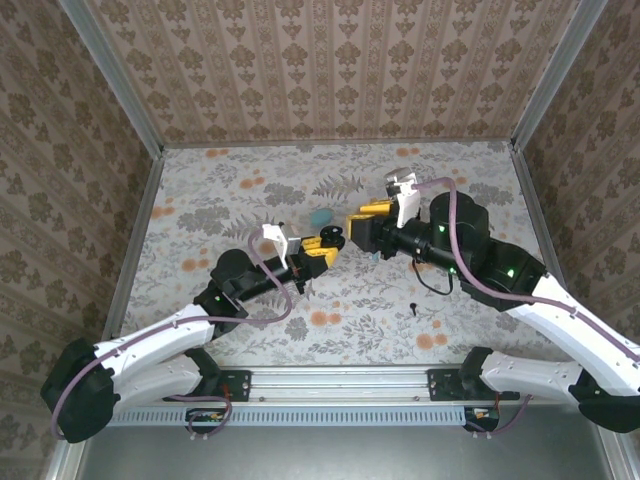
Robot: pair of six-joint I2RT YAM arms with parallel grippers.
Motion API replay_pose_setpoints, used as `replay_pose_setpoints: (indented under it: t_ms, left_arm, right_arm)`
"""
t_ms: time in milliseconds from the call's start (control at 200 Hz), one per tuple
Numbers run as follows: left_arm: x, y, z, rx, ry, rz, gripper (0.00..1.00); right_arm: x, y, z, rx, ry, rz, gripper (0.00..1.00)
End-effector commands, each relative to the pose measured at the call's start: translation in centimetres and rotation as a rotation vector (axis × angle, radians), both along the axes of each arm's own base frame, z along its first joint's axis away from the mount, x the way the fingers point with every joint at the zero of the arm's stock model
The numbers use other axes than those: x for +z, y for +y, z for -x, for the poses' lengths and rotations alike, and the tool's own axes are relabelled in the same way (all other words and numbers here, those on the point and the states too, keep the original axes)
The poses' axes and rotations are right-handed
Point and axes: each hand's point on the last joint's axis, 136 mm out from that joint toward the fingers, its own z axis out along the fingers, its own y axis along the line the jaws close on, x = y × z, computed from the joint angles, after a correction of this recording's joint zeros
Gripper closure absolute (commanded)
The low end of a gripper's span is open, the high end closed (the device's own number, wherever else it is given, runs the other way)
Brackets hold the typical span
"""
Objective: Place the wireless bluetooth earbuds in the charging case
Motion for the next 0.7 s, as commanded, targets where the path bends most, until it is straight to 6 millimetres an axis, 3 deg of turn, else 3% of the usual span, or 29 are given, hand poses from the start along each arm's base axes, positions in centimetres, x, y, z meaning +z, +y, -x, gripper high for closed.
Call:
replay_pose_setpoints:
  t_ms: [0,265,695]
  left_arm:
    - [3.2,0.3,0.8,-0.041,-0.050,0.086,1.00]
    - [3.3,0.3,1.0,-0.054,-0.051,0.091,1.00]
    - [3.1,0.5,1.0,-0.053,-0.048,0.088,1.00]
  right_arm:
    - [-3.5,-0.5,0.2,-0.005,0.143,0.057,0.64]
    - [-5.9,0.6,0.4,0.066,0.227,0.044,0.74]
    - [-6.8,3.5,0.4,0.174,0.283,0.022,0.80]
